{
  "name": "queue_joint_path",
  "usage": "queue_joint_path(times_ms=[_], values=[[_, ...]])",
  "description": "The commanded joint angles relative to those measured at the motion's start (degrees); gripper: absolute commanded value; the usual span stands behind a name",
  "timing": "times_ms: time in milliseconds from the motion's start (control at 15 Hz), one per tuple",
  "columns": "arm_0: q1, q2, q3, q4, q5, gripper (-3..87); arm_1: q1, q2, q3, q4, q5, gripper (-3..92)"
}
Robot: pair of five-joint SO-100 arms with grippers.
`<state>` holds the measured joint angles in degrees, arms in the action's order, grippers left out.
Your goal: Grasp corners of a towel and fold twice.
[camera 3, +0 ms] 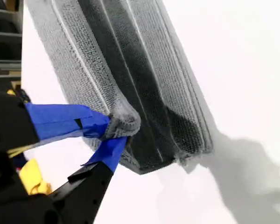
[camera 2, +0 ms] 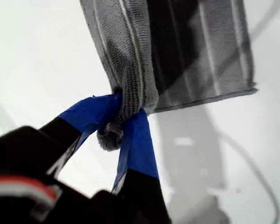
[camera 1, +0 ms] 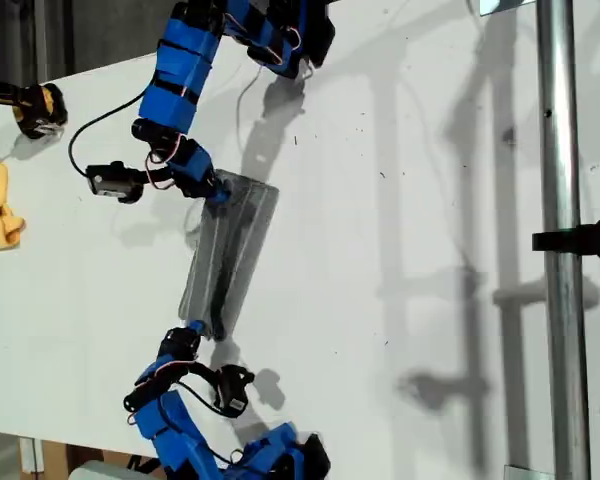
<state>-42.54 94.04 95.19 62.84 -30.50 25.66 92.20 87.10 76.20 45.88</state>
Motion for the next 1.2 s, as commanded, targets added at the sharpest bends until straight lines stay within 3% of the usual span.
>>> queue_joint_path(times_ms=[0, 600, 1133], values=[[-3.3, -3.8, -7.0, -1.7, 1.4, -1.7, 4.4, 4.2, -0.1, -0.3, -2.8, -0.2], [-7.7, -13.9, -24.4, -1.5, 4.5, -1.7, 19.4, 9.1, -1.0, -3.5, -15.1, -0.2], [-9.3, -20.8, -24.3, 5.4, 2.6, -1.7, 8.1, 4.3, 9.3, -7.2, -9.0, -0.2]])
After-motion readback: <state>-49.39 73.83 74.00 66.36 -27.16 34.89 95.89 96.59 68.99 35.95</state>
